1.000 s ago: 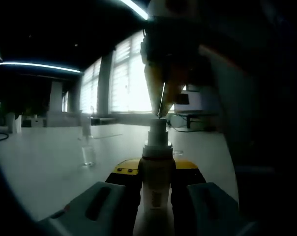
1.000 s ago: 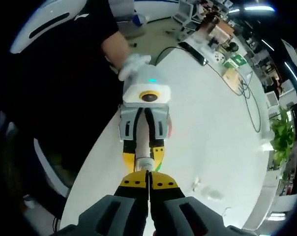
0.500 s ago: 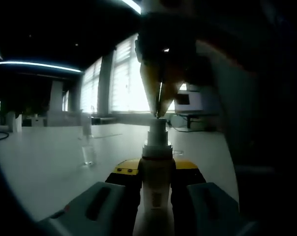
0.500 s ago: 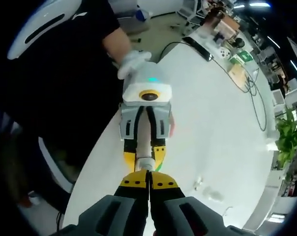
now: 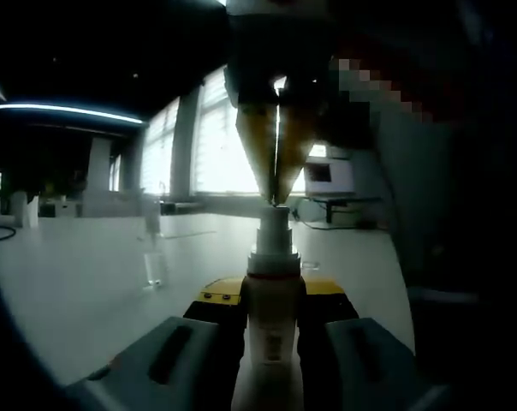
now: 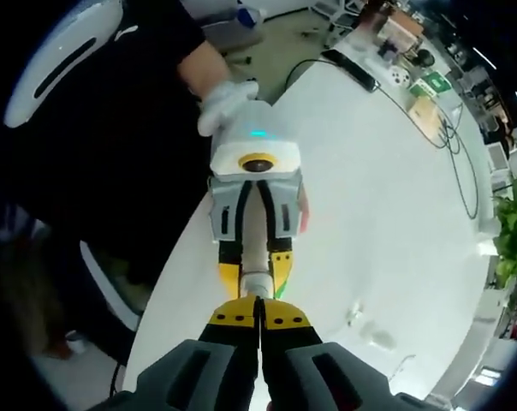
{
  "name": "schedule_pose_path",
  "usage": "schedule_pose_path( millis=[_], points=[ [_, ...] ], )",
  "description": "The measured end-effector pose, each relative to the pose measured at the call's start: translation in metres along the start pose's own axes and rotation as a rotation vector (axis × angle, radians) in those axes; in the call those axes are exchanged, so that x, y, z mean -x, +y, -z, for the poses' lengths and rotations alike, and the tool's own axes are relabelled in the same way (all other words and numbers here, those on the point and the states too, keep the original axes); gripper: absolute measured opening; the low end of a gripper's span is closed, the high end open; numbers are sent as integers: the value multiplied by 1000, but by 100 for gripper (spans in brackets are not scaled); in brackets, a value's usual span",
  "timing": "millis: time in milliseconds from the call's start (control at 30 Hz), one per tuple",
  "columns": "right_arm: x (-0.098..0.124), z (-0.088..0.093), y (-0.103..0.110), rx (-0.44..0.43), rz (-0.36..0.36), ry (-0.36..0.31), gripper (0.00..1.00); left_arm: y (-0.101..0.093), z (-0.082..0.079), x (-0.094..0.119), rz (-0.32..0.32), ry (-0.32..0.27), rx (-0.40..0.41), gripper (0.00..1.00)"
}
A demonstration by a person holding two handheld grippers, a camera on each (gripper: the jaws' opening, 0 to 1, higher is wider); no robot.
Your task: Clamp pump bottle remove cover press pump head put on cover
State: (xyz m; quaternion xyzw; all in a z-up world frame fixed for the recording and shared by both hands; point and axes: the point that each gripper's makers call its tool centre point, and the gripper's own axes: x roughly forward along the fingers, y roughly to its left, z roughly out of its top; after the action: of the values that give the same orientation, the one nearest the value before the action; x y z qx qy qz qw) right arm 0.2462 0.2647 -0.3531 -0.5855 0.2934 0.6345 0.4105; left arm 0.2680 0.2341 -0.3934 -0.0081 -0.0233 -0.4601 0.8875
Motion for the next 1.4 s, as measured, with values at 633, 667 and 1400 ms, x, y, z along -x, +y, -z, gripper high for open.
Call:
schedule_pose_path(
  millis=[633,667,1400],
  points=[
    [-1,0,5,-20,-6,3,0,-1,-5,2,4,-16,14,13],
    [-1,0,5,-21,-6,3,0,-1,-6,2,4,-15,14,13],
    [-1,0,4,-31,-30,24,0,-1,-6,2,11,-24,12,13]
  ],
)
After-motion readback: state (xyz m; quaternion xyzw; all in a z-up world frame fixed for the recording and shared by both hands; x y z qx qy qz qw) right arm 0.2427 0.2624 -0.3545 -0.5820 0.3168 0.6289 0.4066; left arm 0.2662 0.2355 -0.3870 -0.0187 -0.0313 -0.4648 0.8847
